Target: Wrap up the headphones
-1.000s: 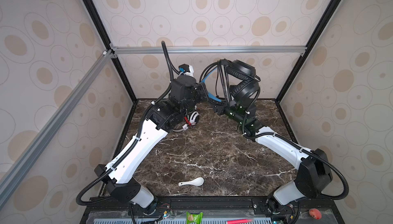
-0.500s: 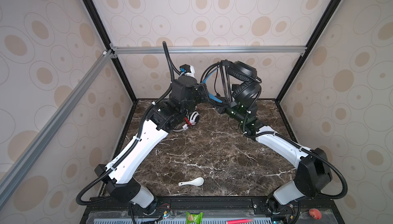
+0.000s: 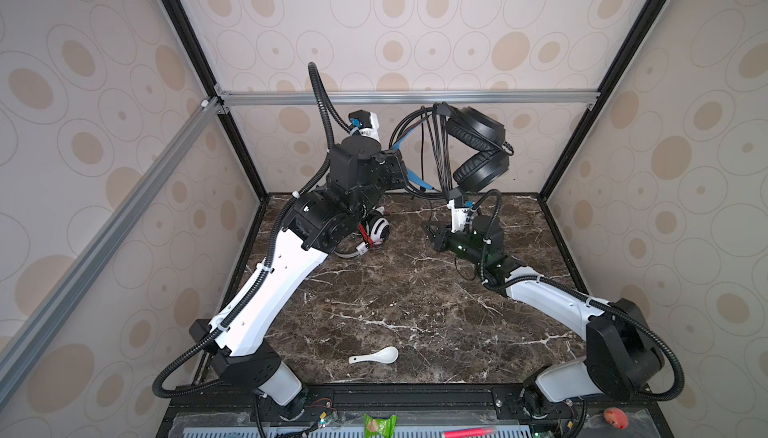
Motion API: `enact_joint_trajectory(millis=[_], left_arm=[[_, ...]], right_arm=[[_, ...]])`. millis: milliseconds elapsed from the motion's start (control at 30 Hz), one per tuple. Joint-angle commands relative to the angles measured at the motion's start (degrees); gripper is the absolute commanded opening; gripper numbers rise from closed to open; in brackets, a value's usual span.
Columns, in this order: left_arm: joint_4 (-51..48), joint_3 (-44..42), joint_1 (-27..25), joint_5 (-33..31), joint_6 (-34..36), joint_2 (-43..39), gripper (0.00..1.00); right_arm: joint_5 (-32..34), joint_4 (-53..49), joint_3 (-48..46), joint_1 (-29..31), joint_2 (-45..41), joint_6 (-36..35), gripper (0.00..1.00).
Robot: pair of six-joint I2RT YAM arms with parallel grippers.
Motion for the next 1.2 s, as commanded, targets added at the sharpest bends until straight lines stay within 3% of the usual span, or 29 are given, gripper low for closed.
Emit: enact_joint_trajectory(millis=[0,300,500,700,933,1167], left_arm=[[3.62,5.63,0.4,-0.71,0.44,-0.15,0.0],[2.77,7.42,0.39,0.59,2.18,-0.04,0.0],[2.02,9.29,0.55,3.54,4.31,0.93,0.0],[0.62,11.67,0.56,5.88,6.61,2.33,0.0],[0.02,11.88,0.66,6.53,7.83,2.42,0.0],[-0.68,11.5,0.65,8.23,8.34,2.08,0.0]], right_arm=[[-0.12,1.97,-2.76,-0.75,-0.36,-0.23,0.0],[-1.6,5.48,-7.53,-1.85,3.98,-1.01,0.03],[-3.67,1.29,-8.25,-1.97,1.86,-6.06,0.3],[-3.85,-6.87,-12.57,-1.82,-9.01,-12.36,0.54],[-0.48,-19.09,-12.72,-1.88,-24.63,-20.59,0.66],[-3.32,-20.86,-4.51,-1.97,-25.51,-24.43,0.73]])
